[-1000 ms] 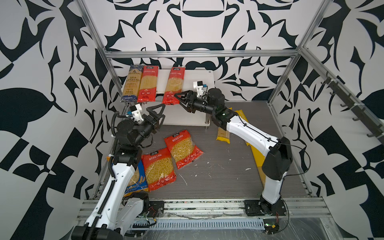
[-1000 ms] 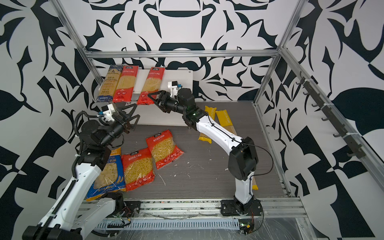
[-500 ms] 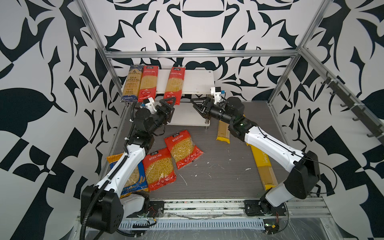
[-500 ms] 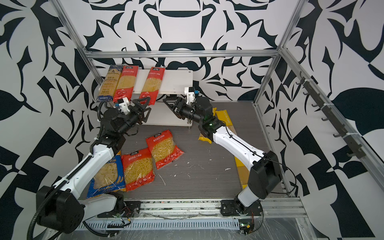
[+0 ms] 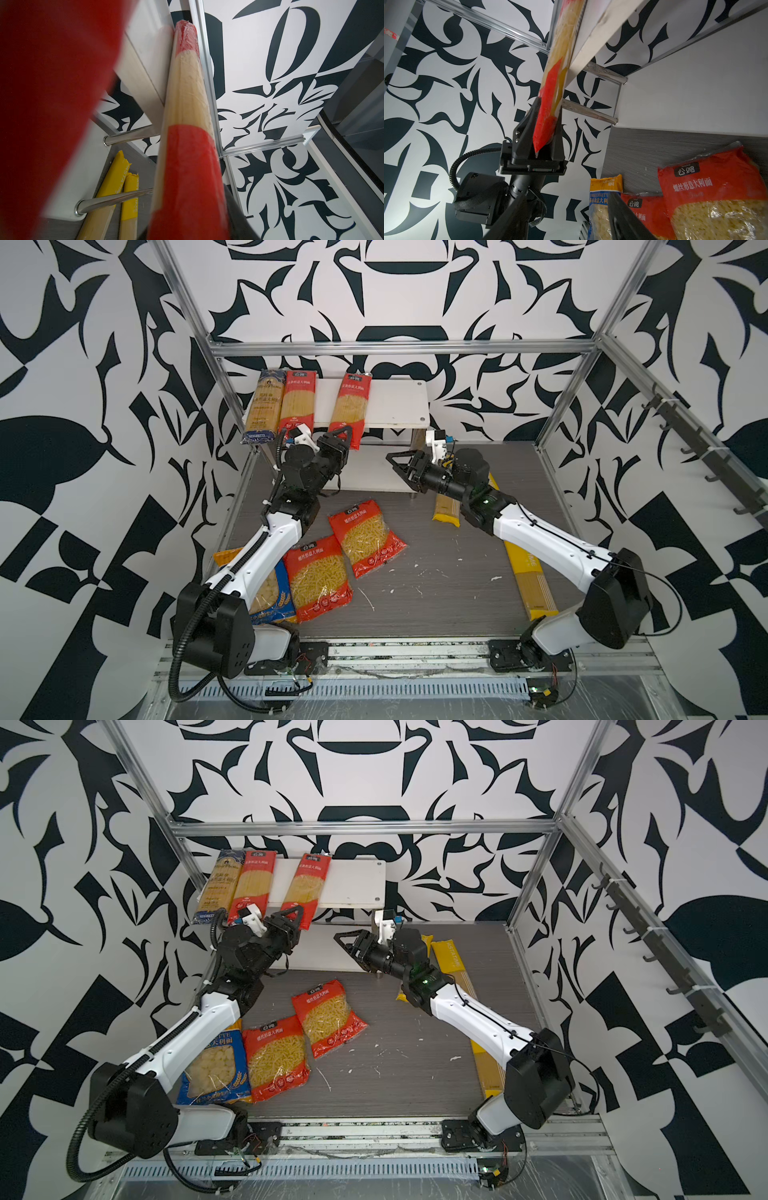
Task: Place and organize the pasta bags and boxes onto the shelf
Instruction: 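Push the bag toward the other packs with the left gripper while the right withdraws, then lower both grippers to the yellow PASTATIME spaghetti pack on the table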
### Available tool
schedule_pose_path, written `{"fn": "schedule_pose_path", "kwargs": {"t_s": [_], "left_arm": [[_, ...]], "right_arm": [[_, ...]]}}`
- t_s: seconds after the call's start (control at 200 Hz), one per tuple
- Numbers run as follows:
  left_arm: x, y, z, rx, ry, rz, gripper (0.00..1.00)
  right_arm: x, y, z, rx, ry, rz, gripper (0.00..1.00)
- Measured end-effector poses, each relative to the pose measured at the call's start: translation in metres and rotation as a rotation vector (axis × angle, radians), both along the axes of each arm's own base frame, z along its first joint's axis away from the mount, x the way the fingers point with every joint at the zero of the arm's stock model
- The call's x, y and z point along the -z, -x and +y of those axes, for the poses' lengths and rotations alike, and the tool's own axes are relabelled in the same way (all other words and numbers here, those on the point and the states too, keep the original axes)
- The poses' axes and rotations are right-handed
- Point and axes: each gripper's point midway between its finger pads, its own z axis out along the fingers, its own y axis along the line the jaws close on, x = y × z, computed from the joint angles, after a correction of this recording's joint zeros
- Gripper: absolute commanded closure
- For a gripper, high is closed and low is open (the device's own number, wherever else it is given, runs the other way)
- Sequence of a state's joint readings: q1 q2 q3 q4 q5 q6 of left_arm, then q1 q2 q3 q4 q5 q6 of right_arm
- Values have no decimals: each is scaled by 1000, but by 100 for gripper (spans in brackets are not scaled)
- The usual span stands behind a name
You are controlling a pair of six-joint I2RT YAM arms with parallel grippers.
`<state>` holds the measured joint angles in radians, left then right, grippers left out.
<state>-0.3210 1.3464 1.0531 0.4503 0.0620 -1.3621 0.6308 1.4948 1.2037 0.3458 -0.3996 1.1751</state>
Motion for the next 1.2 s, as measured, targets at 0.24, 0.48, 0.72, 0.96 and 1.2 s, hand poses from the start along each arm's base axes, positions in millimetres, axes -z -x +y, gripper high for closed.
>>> {"fn": "schedule_pose_path", "kwargs": {"t_s": [0.24, 0.48, 0.72, 0.96, 1.2], "left_arm": [[-1, -6, 8, -69, 19, -3, 82], [-3, -16, 19, -114, 32, -7, 83], [-4, -23, 38, -158, 34, -4, 82], [-7, -28, 40, -156, 32, -8, 44], [-12, -28, 37, -134, 43, -9, 19]], "right_arm": [[1, 0, 0, 1, -1, -2, 35], [8, 0, 0, 1, 4, 4, 35], [11, 1, -1, 1, 6, 6, 35], [16, 1, -1, 1, 9, 11, 36], [23, 2, -2, 1, 18, 15, 36]]}}
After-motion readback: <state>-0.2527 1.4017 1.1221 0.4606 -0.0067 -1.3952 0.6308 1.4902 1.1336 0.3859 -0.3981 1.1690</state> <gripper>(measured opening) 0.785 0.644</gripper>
